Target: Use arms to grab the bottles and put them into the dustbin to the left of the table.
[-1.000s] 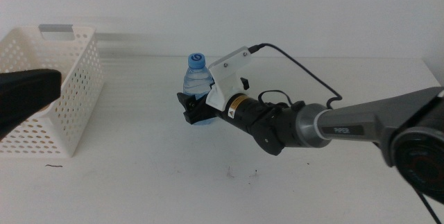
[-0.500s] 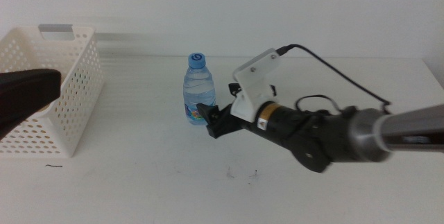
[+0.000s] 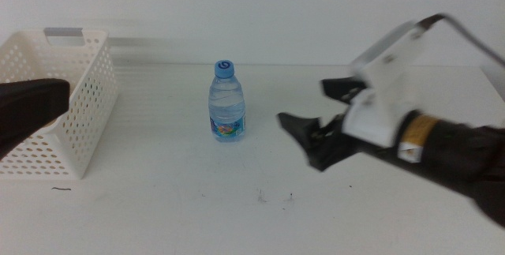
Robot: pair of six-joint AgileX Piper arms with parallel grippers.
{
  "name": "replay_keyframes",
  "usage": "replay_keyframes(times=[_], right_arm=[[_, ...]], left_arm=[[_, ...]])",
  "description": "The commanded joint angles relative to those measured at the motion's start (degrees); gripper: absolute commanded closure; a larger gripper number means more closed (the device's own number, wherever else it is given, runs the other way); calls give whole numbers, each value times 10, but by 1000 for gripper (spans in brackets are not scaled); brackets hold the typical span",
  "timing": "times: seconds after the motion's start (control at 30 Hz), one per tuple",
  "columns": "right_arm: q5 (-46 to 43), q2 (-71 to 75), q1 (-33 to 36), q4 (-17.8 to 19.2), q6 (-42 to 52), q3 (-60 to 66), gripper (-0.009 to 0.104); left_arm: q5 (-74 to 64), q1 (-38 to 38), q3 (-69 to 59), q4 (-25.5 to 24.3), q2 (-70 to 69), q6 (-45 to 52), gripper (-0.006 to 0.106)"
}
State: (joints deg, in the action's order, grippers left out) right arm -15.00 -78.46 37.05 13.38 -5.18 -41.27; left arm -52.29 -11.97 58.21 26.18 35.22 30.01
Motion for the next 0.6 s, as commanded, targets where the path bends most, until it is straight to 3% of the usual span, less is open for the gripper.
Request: replay_keyframes(times=[0.0, 0.27, 0.4, 0.57], right_arm=[[77, 53, -5, 6, -16, 7, 10], [241, 196, -5, 0, -40, 6, 10], [303, 253, -5, -32, -40, -13, 10], [444, 284, -5, -66, -9, -86, 10]], left_arm=[[7, 0, -2, 3, -2, 0, 7], [7, 0, -2, 4, -2, 0, 7], [7, 0, -2, 3, -2, 0, 7], [7, 0, -2, 3, -2, 0, 7]])
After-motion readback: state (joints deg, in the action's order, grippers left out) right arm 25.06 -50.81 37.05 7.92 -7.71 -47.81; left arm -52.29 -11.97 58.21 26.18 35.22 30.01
